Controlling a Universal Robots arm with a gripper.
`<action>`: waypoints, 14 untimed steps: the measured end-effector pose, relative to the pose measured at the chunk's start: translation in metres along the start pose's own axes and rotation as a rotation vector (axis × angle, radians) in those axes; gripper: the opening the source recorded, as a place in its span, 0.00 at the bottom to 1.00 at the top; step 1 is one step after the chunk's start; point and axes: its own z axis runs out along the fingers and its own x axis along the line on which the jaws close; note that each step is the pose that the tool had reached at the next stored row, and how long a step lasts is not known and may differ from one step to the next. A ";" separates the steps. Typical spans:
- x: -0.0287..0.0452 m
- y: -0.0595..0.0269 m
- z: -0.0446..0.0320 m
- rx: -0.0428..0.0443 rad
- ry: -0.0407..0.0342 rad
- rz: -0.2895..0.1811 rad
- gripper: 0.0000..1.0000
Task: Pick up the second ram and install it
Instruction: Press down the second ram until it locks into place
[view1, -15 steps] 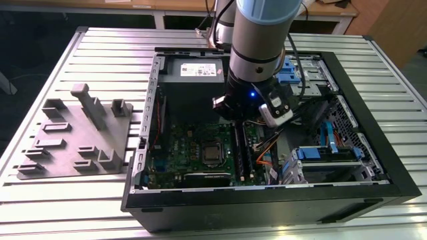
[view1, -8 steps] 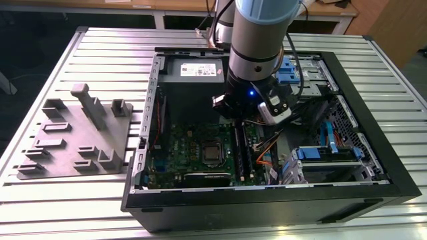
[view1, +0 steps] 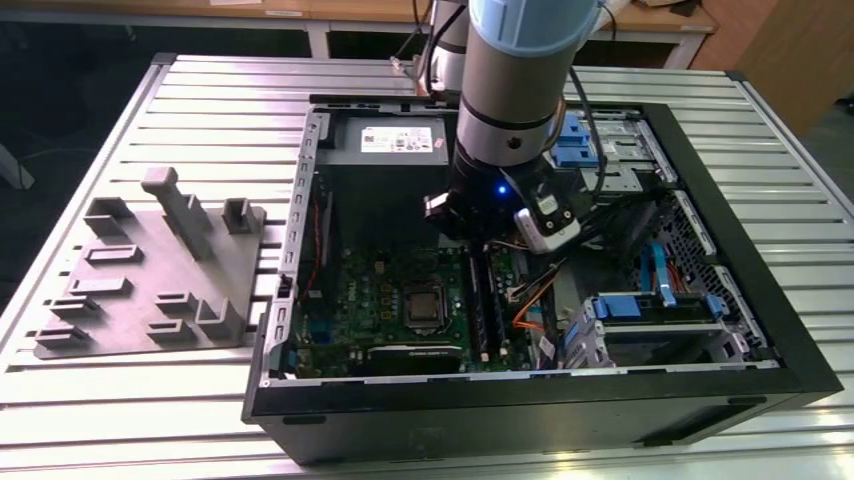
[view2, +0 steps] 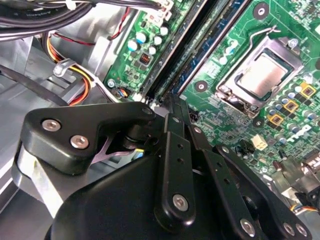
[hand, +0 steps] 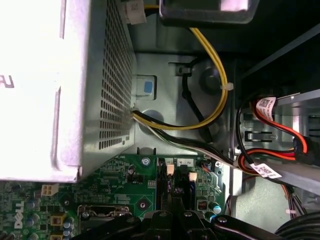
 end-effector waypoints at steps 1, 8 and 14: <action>0.0000 -0.0001 0.0004 0.0001 0.0000 0.000 0.10; 0.0002 -0.0001 0.0030 -0.0001 0.0000 0.000 0.10; 0.0002 -0.0002 0.0040 -0.0003 -0.0001 0.000 0.10</action>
